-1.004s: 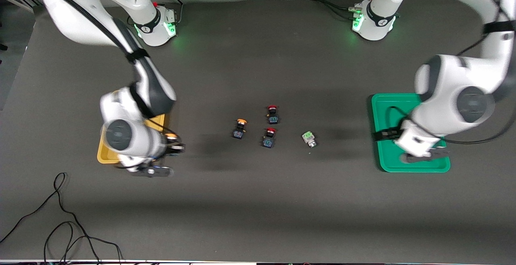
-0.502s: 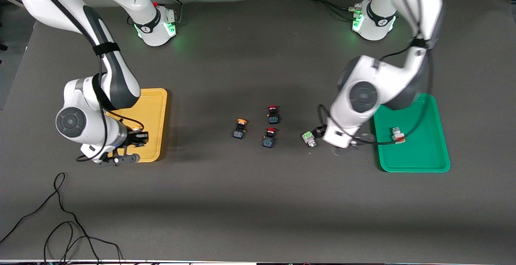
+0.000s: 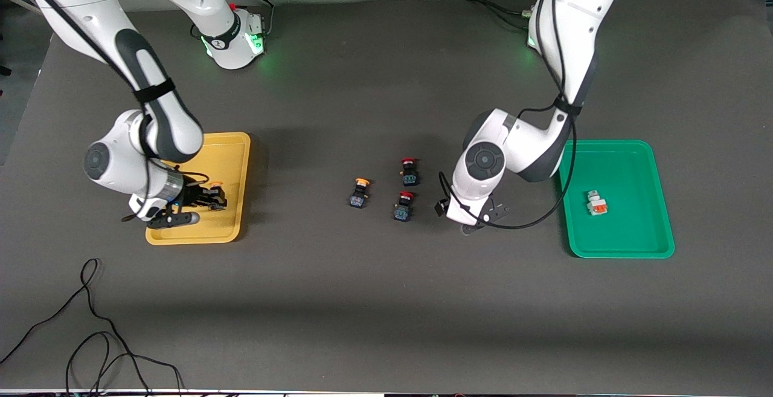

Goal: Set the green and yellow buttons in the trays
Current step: 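Carry a yellow-cap button to the yellow tray with the right gripper, then release the button in the yellow tray while the left gripper grasps the green-top button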

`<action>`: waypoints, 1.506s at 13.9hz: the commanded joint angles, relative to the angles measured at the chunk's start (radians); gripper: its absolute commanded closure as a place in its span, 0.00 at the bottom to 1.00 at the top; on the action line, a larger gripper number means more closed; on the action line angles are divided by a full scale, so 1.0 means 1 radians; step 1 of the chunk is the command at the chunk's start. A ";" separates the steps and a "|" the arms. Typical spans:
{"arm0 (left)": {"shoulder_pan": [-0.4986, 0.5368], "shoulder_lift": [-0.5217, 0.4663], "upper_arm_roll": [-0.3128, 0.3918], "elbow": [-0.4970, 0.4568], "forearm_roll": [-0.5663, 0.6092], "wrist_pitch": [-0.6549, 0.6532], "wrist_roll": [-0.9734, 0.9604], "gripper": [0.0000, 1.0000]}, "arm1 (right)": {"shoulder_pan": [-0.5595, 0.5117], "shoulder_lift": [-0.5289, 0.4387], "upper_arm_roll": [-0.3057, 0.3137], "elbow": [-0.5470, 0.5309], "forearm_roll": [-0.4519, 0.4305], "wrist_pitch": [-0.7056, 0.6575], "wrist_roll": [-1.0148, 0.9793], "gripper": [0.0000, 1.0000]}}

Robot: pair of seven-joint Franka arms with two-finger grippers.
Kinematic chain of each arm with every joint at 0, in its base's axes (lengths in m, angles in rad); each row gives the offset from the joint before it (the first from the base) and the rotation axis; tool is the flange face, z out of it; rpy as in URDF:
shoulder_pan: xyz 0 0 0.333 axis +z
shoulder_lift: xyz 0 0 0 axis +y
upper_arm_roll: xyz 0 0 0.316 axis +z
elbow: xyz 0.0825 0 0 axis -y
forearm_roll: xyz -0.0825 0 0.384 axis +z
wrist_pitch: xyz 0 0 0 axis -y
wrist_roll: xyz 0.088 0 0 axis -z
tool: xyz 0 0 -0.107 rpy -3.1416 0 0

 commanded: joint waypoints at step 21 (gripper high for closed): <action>0.579 -0.397 0.020 -0.050 0.020 -0.513 1.043 0.94 | 0.003 -0.125 -0.133 0.060 0.133 -0.242 -0.084 0.00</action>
